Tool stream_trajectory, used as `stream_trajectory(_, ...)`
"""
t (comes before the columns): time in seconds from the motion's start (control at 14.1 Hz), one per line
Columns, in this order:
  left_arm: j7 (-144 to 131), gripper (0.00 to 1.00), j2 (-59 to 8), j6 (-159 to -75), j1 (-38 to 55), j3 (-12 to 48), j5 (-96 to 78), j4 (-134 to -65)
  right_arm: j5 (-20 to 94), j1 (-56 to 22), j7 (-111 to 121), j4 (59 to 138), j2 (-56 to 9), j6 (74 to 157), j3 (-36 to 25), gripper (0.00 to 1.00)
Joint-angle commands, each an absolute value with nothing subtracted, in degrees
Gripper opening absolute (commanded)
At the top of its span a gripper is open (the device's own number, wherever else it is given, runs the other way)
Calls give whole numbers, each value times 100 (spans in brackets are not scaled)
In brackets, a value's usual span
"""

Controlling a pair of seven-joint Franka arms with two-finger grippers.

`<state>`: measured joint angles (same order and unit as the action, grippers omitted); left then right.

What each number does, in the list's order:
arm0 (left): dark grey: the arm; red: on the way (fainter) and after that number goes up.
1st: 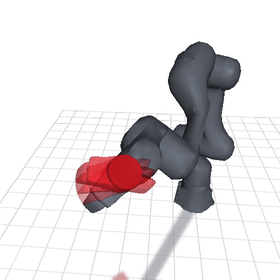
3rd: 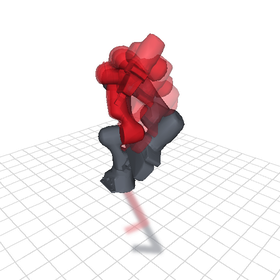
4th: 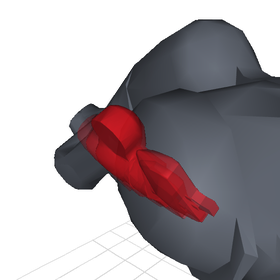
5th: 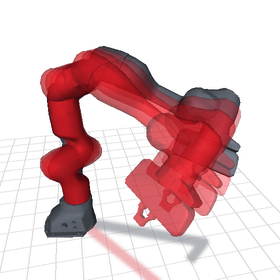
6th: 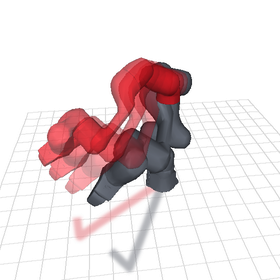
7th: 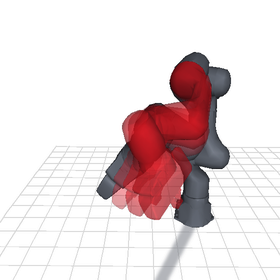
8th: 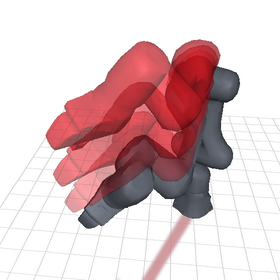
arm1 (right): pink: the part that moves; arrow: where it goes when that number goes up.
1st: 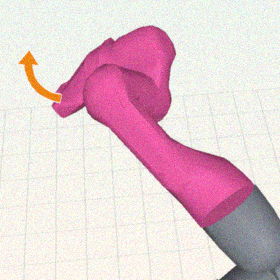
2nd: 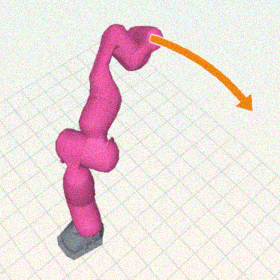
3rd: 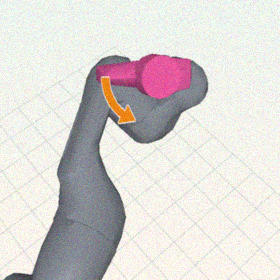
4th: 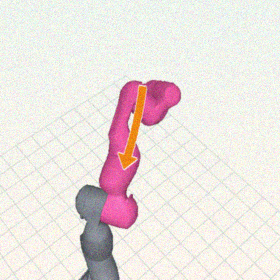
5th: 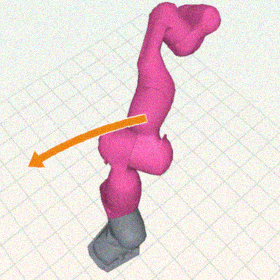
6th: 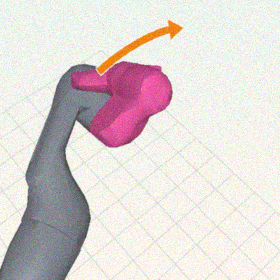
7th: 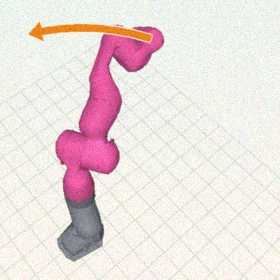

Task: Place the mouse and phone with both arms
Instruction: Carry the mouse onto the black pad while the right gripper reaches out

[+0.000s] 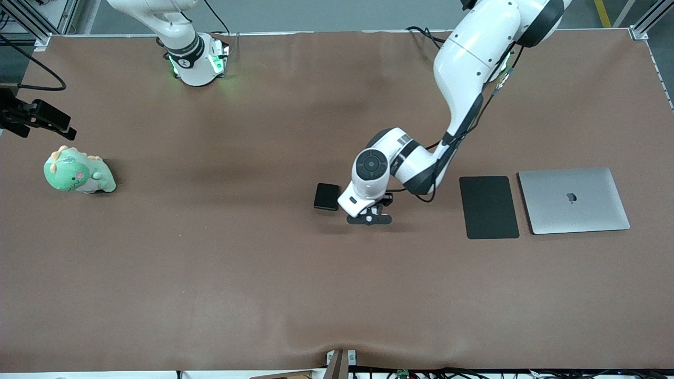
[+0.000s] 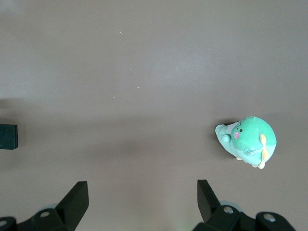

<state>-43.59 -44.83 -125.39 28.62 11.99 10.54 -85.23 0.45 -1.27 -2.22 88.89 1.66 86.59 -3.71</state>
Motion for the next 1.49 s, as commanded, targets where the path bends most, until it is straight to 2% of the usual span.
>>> stream_trajectory(0.0, -4298, 0, -3677, -11701, 2331, 1257, 1169, -8578, 97, -105, -246, 8789, 141, 8622, -360, 100)
stream_trajectory(0.28, -3904, 0, -3069, -10970, 1461, 1292, 1169, -8762, 176, -132, -246, 8807, 132, 8798, -360, 100)
stream_trajectory(0.5, -3290, 0, -2752, -10960, 627, 1292, 1187, -9113, 167, -254, -237, 8824, -95, 8754, -360, 100)
stream_trajectory(0.71, -2516, 0, -2759, -11082, -208, 1301, 1213, -9456, 80, -483, -220, 8842, -193, 8692, -360, 100)
stream_trajectory(0.93, -2241, 0, -2900, -11766, -693, 1301, 1230, -9991, 79, -527, -211, 8833, -228, 8701, -352, 100)
stream_trajectory(1.42, -2224, 0, -2918, -13611, -817, 1292, 1239, -11485, 184, -650, -246, 8798, -430, 8815, -343, 100)
